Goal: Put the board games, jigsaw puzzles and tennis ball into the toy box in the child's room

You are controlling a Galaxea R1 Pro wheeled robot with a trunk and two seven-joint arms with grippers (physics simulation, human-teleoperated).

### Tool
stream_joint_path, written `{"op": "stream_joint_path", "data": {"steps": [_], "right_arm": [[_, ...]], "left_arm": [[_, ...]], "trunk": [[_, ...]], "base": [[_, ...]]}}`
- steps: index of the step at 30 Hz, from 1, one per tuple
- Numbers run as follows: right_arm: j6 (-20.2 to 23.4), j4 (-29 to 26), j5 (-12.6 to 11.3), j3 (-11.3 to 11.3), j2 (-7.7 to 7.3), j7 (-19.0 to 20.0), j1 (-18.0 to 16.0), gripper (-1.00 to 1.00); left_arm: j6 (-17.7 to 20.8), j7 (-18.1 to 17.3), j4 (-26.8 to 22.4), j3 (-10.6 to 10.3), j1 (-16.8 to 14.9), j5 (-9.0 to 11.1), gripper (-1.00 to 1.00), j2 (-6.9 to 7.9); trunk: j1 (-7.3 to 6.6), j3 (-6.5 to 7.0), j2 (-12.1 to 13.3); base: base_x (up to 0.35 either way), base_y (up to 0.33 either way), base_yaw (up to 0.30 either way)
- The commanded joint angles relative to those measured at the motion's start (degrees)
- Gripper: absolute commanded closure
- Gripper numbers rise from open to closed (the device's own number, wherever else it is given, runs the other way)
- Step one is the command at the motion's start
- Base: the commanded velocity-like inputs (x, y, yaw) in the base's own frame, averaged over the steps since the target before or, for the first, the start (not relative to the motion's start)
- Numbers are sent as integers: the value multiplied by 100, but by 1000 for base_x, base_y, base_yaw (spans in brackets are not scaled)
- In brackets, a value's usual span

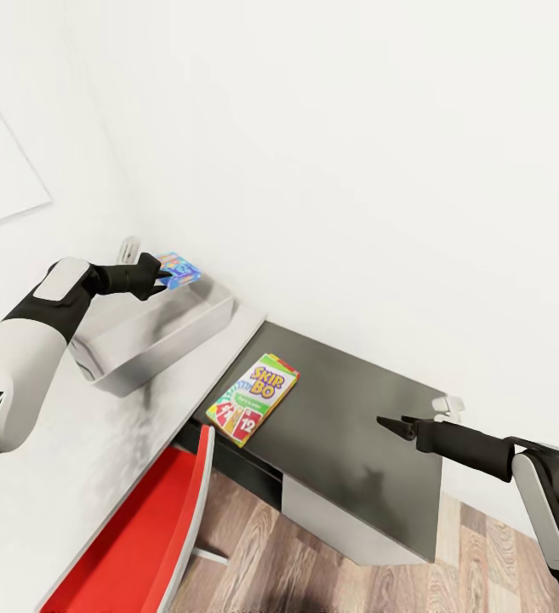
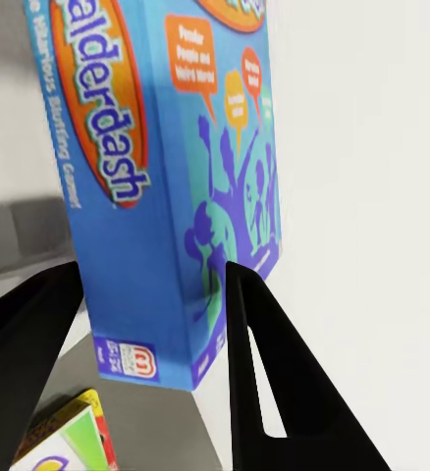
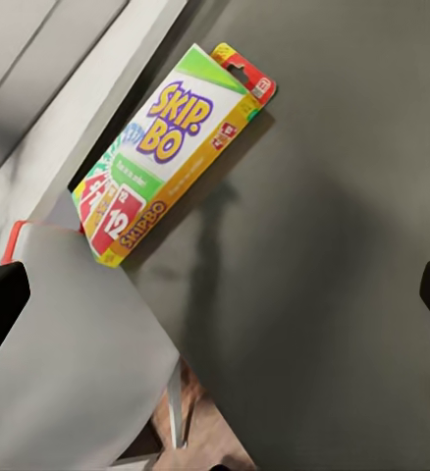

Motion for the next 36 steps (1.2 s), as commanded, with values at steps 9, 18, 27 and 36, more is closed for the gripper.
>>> {"op": "stream_joint_path", "data": {"steps": [9,18,27,36], "right_arm": [[26,-4,9,-8,-3,26,-5,-100],[26,-4,9,-9,-3,26,-5,-100],[25,-4,9,-7,-2,26,-5,-100],[26,-4,9,-10,-7,26,-5,-100]], "left_arm": [[-1,44,-8,-31,-5,73,100,7],[-1,45,-8,-25,-8,69,100,-5],[-1,45,-8,-22,-11,69,100,-4],[-1,45,-8,-21,-11,67,100,-2]], "trunk": [[3,-93,-11],[3,-176,-11],[3,-259,-11],[3,-342,-11]], "base": [[0,0,0],[0,0,0],[0,0,0],[0,0,0]]}}
